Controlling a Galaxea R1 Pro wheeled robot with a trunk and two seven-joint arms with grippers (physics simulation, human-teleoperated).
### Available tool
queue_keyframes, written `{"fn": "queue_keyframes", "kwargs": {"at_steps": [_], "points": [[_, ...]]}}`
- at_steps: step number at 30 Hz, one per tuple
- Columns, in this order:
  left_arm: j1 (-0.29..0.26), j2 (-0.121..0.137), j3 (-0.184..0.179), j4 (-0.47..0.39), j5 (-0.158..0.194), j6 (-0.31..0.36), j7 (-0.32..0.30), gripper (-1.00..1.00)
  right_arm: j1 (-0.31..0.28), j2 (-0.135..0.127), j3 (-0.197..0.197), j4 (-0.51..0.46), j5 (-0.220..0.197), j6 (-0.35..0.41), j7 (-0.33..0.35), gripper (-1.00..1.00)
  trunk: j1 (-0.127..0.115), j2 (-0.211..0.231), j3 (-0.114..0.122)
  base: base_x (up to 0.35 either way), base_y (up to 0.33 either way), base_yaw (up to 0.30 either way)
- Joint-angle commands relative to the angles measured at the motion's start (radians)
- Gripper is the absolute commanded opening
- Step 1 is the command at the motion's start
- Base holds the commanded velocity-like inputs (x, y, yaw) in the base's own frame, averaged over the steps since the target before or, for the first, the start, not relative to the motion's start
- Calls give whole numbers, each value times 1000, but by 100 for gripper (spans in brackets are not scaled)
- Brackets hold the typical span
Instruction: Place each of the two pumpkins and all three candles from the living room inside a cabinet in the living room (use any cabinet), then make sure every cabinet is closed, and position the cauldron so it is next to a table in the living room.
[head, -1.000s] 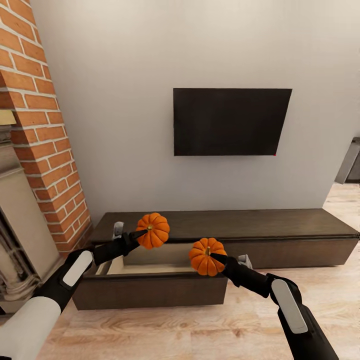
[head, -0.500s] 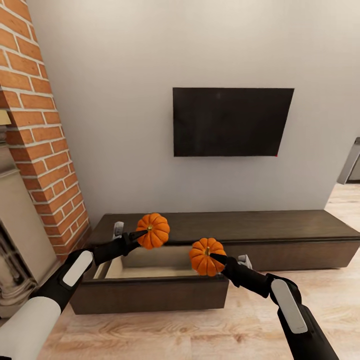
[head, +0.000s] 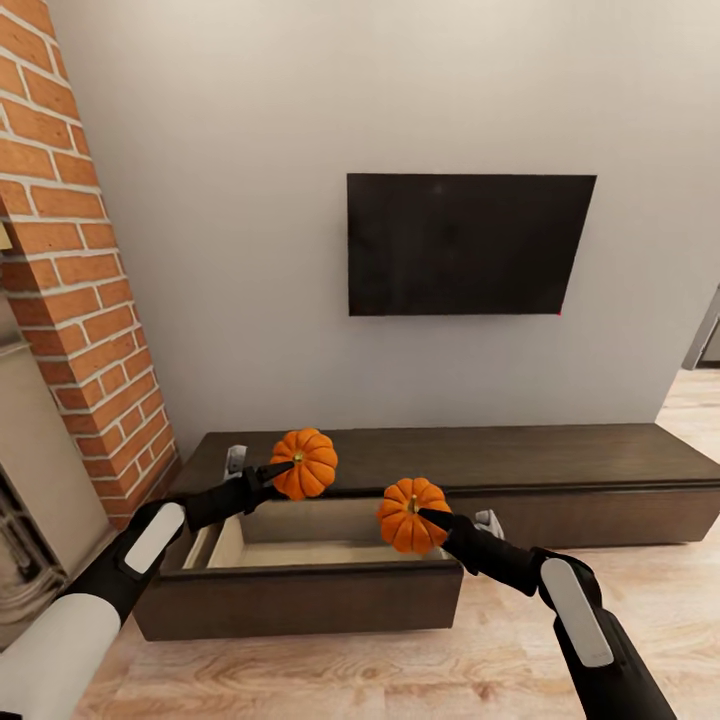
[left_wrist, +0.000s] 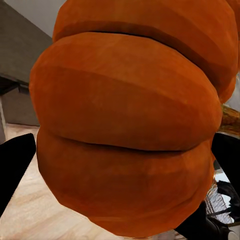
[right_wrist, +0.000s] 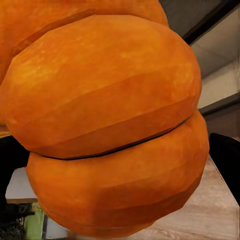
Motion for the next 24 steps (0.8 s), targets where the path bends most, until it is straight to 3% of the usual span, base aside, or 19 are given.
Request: {"fn": "queue_keyframes", "kwargs": {"at_steps": [1,6,8,14,24], "points": [[-1,3,-2,5,13,8,0,-100,-4,0,-1,0,5,5,-2,-100,0,-1,-1,118,39,0],[-1,7,-2,12,12,5,9,-100,-82,2,0,12,0,5,-159,-100,0,-1,-1,49,16,0],[-1,8,-2,14,11,4,10,-100,-105,7,1,20,-2,5,-192,-100,0,-1,-1,13,4,0],[-2,8,-2,32,11,3,12,-100,-137,13,9,80,1,5,-226,-100,0,-1,-1,4,1,0],[-2,8,-1,43,11,5,13,-100,-144,15,14,88,-7,3,-222,-100,0,-1,-1,0,0,0]]}}
